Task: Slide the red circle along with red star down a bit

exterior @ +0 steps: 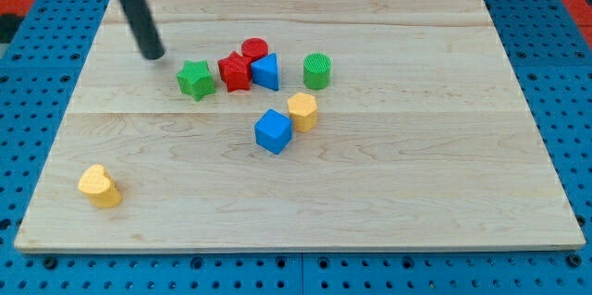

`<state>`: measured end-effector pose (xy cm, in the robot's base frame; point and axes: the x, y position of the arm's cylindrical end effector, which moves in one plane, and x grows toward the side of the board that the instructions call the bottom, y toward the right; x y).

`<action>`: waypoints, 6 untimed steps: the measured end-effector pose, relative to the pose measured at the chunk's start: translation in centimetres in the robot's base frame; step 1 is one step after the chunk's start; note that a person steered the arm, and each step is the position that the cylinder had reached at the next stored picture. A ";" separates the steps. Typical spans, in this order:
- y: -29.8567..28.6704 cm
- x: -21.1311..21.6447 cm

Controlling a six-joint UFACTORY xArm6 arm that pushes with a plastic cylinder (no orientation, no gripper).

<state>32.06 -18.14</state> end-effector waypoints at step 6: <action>13.8 1.9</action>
